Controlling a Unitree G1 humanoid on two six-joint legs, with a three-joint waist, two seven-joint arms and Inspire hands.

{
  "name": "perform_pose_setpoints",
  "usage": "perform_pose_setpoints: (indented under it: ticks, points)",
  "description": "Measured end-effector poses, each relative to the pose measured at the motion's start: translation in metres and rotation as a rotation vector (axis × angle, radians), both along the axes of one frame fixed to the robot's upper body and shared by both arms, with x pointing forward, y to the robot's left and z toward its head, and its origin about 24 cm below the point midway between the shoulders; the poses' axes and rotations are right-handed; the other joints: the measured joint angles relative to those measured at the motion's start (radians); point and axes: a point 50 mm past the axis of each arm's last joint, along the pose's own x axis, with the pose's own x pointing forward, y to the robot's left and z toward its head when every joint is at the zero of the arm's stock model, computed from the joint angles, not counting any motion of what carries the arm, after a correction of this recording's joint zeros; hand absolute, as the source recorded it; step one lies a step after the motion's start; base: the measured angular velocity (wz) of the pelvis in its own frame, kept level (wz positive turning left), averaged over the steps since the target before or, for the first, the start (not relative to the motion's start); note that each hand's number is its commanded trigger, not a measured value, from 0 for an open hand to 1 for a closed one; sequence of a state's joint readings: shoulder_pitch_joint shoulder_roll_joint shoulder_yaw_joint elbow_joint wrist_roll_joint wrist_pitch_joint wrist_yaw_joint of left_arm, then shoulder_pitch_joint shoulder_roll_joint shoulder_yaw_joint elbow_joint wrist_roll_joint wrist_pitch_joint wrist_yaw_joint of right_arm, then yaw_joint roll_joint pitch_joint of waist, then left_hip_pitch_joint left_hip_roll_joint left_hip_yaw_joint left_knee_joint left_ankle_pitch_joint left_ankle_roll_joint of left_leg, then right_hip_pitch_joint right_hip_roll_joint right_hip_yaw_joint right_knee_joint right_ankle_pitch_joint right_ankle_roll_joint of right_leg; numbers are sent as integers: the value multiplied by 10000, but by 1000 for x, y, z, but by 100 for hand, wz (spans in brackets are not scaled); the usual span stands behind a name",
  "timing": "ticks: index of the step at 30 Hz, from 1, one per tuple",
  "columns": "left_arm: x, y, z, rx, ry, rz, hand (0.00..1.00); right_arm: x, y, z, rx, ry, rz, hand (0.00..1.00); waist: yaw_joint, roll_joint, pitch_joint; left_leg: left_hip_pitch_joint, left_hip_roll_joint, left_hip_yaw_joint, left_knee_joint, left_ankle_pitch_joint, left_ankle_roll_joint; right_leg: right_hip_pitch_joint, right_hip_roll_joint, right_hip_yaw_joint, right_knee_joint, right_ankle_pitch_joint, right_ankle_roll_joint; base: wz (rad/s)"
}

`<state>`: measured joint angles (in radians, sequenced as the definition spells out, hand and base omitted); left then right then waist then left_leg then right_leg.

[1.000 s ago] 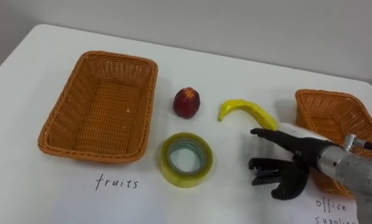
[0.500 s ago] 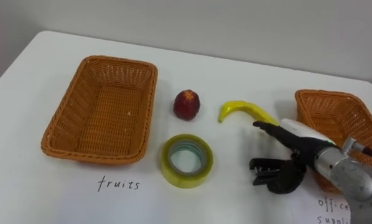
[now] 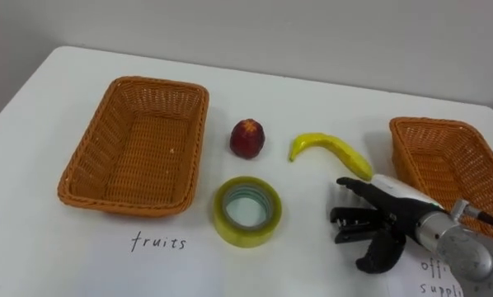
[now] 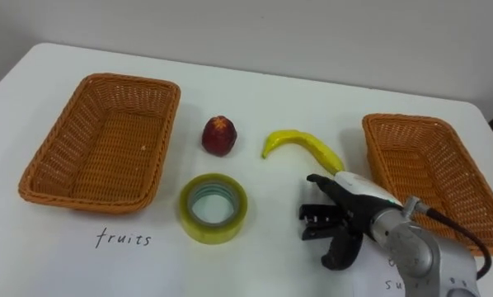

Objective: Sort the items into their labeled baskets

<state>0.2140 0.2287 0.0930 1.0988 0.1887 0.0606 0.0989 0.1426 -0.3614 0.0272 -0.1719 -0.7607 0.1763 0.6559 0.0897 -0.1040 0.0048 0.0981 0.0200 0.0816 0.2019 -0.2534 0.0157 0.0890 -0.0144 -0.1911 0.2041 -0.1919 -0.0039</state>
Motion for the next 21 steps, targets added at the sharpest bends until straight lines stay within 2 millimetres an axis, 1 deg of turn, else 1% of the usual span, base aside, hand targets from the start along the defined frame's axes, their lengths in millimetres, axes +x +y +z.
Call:
perform_pose_setpoints:
  ticks: [16,21]
  points:
    - [6,0,0,34,-79,-251,0,2,7,-1,71,-204,179,0,19,11,12,3,-1,3,-52,-1,0,-24,11,-1,-11,0,0,0]
    - [6,0,0,36,-85,-258,0,3,6,-2,63,-270,117,0,24,8,13,2,-2,6,-52,-1,0,-29,11,-1,-11,0,0,0]
